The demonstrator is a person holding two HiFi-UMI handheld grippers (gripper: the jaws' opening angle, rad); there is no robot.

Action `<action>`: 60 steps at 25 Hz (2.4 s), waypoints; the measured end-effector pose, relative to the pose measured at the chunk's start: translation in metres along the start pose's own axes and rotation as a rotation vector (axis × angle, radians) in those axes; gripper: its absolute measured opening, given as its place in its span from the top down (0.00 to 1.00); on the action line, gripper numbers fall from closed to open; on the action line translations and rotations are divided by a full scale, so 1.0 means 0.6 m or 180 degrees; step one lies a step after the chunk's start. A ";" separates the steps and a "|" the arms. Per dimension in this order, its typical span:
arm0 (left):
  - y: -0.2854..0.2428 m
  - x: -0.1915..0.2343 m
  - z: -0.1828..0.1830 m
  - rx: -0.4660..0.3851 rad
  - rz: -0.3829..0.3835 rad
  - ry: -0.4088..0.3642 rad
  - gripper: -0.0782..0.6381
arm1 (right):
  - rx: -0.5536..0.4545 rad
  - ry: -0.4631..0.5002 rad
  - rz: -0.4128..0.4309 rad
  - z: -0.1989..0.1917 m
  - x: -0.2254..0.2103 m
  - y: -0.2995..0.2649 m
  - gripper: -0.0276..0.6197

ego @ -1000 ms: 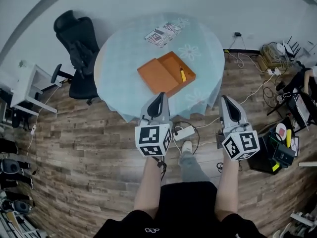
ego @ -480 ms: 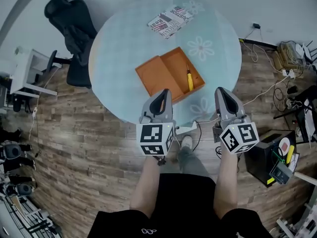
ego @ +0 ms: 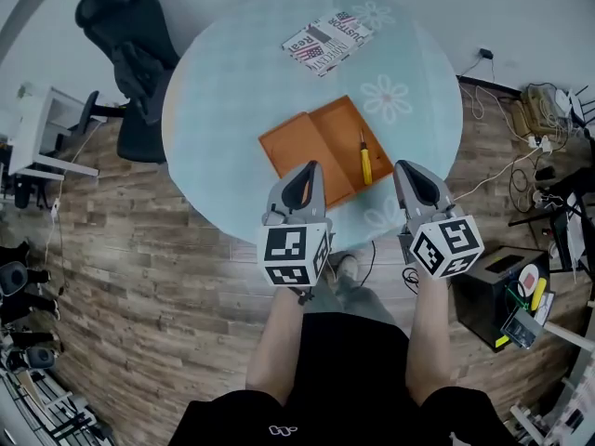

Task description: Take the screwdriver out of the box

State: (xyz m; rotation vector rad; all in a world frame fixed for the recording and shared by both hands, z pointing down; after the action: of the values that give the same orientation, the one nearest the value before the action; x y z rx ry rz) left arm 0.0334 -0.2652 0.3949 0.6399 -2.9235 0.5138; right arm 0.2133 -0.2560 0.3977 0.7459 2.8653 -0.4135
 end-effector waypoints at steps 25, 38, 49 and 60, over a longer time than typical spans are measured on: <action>-0.120 0.141 -0.007 0.0399 -0.0576 0.0227 0.89 | 0.3057 0.0170 -0.0222 -0.223 -0.053 -0.259 0.66; -0.144 0.146 0.008 0.0431 -0.0862 0.0240 0.89 | 0.3734 0.0333 -0.0777 -0.262 -0.077 -0.286 0.74; -0.126 0.137 0.014 0.0378 -0.0796 0.0262 0.89 | 0.3814 0.0429 -0.1113 -0.266 -0.084 -0.287 0.79; -0.071 0.120 0.010 0.0242 -0.0567 0.0346 0.89 | 0.3601 0.0050 -0.0851 -0.274 -0.072 -0.284 0.82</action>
State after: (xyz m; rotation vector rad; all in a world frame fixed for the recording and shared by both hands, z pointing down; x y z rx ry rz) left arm -0.0141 -0.3318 0.4144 0.8440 -2.7239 0.6201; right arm 0.1536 -0.3689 0.6015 0.4311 2.5318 -2.1191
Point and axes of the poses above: the fingertips, and each gripper's own axes: y backward along the fingers, x to its left, z out of its top, the point moved 4 cm from there along y, backward along the fingers, and after that the axes turned 1 degree about y, right-handed, at the moved point
